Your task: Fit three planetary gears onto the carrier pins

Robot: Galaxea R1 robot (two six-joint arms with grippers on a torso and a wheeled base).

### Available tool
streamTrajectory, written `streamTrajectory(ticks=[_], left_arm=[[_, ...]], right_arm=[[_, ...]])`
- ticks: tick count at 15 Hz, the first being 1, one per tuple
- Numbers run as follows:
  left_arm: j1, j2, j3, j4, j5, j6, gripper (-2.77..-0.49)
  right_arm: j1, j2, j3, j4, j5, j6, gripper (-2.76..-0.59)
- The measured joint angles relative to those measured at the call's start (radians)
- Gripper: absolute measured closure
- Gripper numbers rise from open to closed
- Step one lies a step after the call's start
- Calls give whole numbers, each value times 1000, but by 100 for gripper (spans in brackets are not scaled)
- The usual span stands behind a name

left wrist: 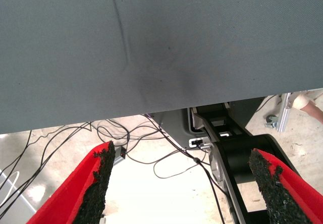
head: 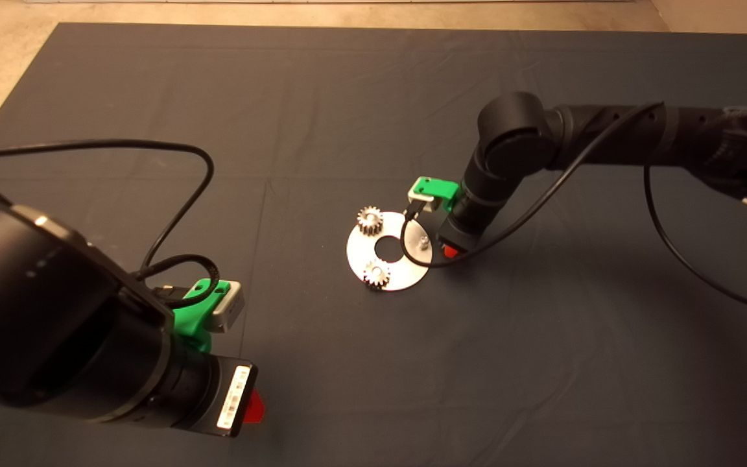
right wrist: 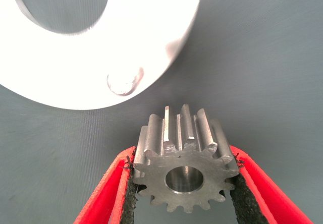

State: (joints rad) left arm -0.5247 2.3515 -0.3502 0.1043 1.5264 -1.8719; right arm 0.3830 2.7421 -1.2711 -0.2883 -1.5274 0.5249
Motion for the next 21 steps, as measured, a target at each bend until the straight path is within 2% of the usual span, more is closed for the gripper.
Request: streamTrajectory(ticks=[2,4,7,10,13,18,21], left_arm=[[0,0,1,0,0,0,-189],[0,0,1,-4,0,0,-189],[0,0,2,-4,0,0,-189],[0,0,2,-5,0,0,-189],[0,0,2,-6,0,0,-189],[0,0,2,-7,0,0,-189],[0,0,2,-7,0,0,-189]], right_arm=[[41,12,0,34,-2,0,-113],[59,28,0,74,-3,0,-113],[75,57,-4,125,-3,0,-113],[80,96,-31,151,-3,0,-112],[81,123,-65,157,-1,-1,-113],[80,140,-92,160,-2,-4,-112],[76,142,-103,161,-2,-20,-112]])
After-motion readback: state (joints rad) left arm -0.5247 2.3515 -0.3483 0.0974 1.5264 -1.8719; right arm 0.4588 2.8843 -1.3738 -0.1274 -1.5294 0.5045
